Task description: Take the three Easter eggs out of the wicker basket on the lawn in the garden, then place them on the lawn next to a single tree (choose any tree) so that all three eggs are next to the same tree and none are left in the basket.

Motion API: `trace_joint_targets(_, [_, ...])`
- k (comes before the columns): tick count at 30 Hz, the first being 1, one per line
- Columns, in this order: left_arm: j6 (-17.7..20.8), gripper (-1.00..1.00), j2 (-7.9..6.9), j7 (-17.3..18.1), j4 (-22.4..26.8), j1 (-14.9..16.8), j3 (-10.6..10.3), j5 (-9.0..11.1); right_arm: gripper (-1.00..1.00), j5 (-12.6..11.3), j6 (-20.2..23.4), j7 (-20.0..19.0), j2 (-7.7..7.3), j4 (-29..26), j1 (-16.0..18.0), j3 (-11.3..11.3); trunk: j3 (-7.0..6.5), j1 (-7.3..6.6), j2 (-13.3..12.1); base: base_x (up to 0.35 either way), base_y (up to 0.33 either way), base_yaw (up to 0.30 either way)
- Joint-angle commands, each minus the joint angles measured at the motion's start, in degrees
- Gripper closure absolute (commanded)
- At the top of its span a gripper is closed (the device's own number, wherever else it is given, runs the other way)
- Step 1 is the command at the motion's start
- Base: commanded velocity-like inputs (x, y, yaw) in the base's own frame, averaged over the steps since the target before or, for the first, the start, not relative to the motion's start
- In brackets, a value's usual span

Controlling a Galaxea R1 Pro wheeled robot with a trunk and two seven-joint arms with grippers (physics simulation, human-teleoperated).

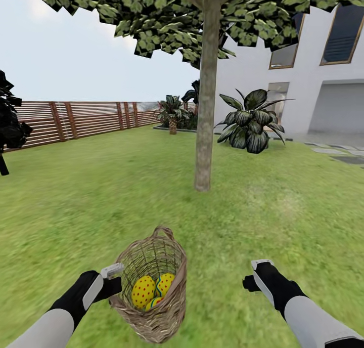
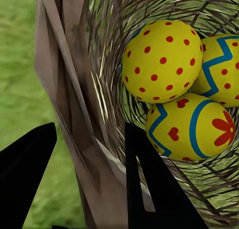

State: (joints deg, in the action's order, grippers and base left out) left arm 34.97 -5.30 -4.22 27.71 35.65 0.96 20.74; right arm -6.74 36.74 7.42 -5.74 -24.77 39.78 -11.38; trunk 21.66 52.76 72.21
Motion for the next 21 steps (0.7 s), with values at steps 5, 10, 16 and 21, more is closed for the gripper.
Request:
trace_joint_targets(5, [0.3, 1.00, 0.03, -0.4, 0.2, 0.0, 0.1, 1.1, -1.00, -0.6, 0.3, 0.4, -0.06, -0.1, 0.0, -0.5, 0.07, 0.04, 0.0, 0.329, -0.074, 0.000])
trace_joint_targets(10, [0.3, 1.00, 0.03, -0.4, 0.2, 0.0, 0.1, 1.1, -1.00, -0.6, 0.3, 0.4, -0.06, -0.1, 0.0, -0.5, 0.07, 0.04, 0.0, 0.330, -0.074, 0.000])
trace_joint_targets(16, [0.3, 1.00, 0.03, -0.4, 0.2, 0.0, 0.2, 1.1, -1.00, -0.6, 0.3, 0.5, -0.06, -0.1, 0.0, -0.5, 0.07, 0.04, 0.0, 0.329, -0.074, 0.000])
trace_joint_targets(21, [0.3, 1.00, -0.03, -0.4, 0.2, 0.0, 0.1, 1.1, -1.00, -0.6, 0.3, 0.5, -0.06, -0.1, 0.0, -0.5, 0.07, 0.04, 0.0, 0.330, -0.074, 0.000])
